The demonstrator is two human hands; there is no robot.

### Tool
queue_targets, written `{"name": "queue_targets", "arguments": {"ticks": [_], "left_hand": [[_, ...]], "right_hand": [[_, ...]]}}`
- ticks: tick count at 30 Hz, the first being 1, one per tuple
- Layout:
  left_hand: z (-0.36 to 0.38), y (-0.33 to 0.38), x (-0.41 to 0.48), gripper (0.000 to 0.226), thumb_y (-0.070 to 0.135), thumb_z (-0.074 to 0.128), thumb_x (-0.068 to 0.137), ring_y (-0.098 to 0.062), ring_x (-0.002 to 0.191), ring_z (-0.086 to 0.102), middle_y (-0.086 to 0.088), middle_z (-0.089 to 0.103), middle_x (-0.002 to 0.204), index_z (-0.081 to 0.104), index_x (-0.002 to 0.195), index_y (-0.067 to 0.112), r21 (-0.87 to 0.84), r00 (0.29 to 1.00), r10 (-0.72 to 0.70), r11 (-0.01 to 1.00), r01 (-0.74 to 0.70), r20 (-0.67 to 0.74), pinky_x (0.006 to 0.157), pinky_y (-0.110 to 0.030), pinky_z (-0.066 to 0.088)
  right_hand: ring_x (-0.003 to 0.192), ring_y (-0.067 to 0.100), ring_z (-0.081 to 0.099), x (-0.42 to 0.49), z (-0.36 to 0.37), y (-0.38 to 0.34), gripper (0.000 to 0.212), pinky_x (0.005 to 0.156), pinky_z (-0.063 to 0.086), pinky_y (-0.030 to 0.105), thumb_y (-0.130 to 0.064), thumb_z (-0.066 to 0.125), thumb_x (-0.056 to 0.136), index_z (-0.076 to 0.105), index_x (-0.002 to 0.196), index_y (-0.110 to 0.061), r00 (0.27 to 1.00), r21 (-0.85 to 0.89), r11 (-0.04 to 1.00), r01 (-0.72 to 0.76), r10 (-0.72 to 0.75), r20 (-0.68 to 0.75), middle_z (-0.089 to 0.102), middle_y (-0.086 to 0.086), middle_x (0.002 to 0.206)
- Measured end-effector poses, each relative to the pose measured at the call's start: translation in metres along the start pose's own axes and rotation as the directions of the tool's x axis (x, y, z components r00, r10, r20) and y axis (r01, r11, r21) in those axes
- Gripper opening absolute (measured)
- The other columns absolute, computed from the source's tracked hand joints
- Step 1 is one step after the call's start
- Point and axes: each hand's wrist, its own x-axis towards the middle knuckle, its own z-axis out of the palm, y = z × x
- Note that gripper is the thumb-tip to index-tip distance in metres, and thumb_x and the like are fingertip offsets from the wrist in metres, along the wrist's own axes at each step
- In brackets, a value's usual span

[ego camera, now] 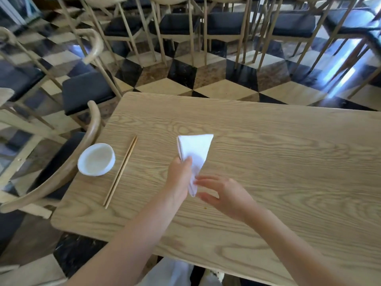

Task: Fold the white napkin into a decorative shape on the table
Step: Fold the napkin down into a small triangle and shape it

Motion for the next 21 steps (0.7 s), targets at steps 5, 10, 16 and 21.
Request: {"name": "queue_targets", "arguments": {"ticks": [5, 10, 16, 21], "left_hand": [[-0.031, -0.002, -0.010, 0.025, 0.016, 0.043, 0.094, -0.021, 0.098, 0.055, -0.003, 0.060, 0.102, 0.055, 0.116, 0.012, 0.303, 0.965, 0.261, 0.918, -0.257, 0.029, 0.081, -0.030, 0.039], [-0.067, -0.013, -0.003, 0.034, 0.013, 0.043, 0.095, -0.013, 0.101, 0.054, 0.000, 0.060, 0.109, 0.050, 0.128, 0.013, 0.431, 0.874, 0.476, 0.772, -0.468, 0.097, 0.078, -0.014, 0.034], [-0.119, -0.035, 0.039, 0.018, 0.004, 0.044, 0.090, -0.037, 0.086, 0.053, -0.009, 0.054, 0.082, 0.058, 0.102, 0.001, 0.571, 0.855, 0.517, 0.694, -0.438, 0.028, 0.066, -0.020, 0.032], [-0.150, -0.057, 0.077, 0.036, 0.020, 0.040, 0.087, -0.035, 0.100, 0.047, -0.017, 0.057, 0.105, 0.058, 0.113, 0.003, 0.677, 0.907, 0.420, 0.668, -0.309, -0.001, 0.090, -0.037, 0.034]], "right_hand": [[0.099, 0.022, 0.057, 0.042, -0.037, 0.009, 0.042, 0.076, 0.038, 0.024, -0.017, 0.060, 0.087, 0.052, 0.128, -0.022, 0.977, 0.006, 0.994, -0.105, 0.105, -0.185, 0.062, 0.000, 0.115], [0.110, 0.022, 0.053, 0.111, -0.022, -0.009, 0.048, 0.084, 0.046, 0.035, -0.012, 0.063, 0.083, 0.048, 0.129, -0.019, 0.999, -0.089, 0.995, -0.038, 0.038, 0.003, 0.052, 0.000, 0.129], [0.095, 0.028, 0.057, 0.171, 0.042, -0.031, 0.020, 0.070, 0.041, 0.034, -0.016, 0.058, 0.085, 0.057, 0.105, -0.010, 0.990, -0.206, 0.978, -0.033, 0.061, 0.130, 0.059, 0.006, 0.106], [0.096, 0.031, 0.057, 0.205, 0.089, -0.029, 0.018, 0.074, 0.044, 0.036, -0.015, 0.057, 0.083, 0.059, 0.101, -0.009, 0.968, -0.238, 0.967, -0.090, 0.141, 0.206, 0.060, 0.009, 0.104]]}}
